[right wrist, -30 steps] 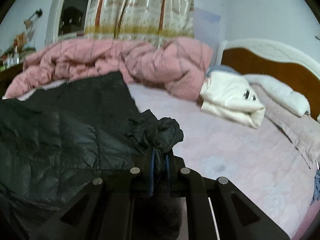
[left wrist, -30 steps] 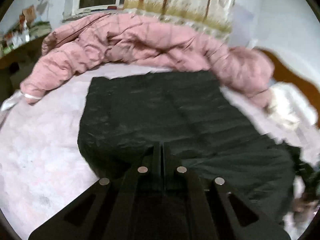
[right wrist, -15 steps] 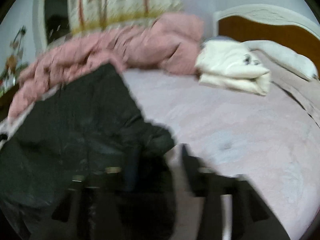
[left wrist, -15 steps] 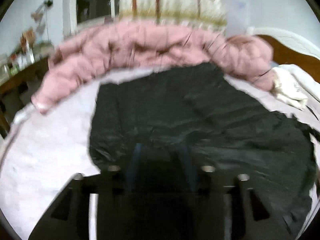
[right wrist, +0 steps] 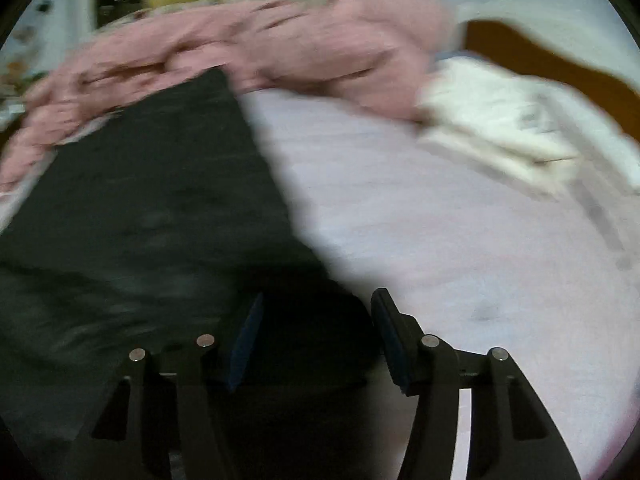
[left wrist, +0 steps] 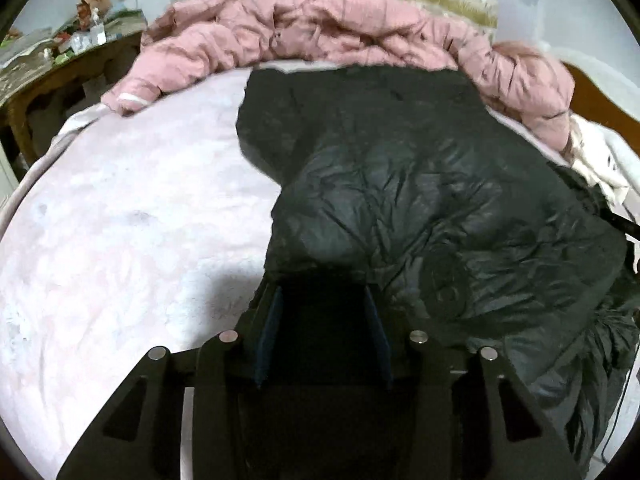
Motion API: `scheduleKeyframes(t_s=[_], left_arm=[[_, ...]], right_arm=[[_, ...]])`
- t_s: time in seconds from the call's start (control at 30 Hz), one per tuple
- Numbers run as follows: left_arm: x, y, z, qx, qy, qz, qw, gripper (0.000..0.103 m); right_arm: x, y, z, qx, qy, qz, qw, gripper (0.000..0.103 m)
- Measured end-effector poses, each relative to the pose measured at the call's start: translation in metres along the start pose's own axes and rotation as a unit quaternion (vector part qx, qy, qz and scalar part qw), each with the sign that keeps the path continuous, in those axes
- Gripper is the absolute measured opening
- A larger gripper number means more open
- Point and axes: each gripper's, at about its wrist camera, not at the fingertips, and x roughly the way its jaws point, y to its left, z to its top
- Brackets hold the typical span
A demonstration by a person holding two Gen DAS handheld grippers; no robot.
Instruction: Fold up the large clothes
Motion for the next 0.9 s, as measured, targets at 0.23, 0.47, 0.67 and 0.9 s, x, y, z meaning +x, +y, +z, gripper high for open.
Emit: scheduleKeyframes(t_s=[0.23,0.47,0.67,0.9], left_arm=[[-0.045,0.007,-0.018,0.007,-0.069,-0.019,0.9974,0.048],[-0.044,0.028,-0.043,-0.028,-0.040,-0.085,0.9951,0.061],[-0.024,0.029,-0.048,-0.076,0.005,-0.135,0.9879,0.063],[-0.033,0.014,-0.053,-0.042,-0.001,-0.120,0.9919,0.011]], right_arm=[[-0.017,-0.057,-0.023,0.091,-0.016,0.180,0.979,0.059],[-0.019,-0.064,-0.051,0.126,0.017,0.254,0.959,0.062],[-0.025,-0.044,-0.072,0.097,0.053,0.275,0.955,0.064],[-0.031,-0.021,-0.072,0.042,0.044,0.272,0.960,0.009]])
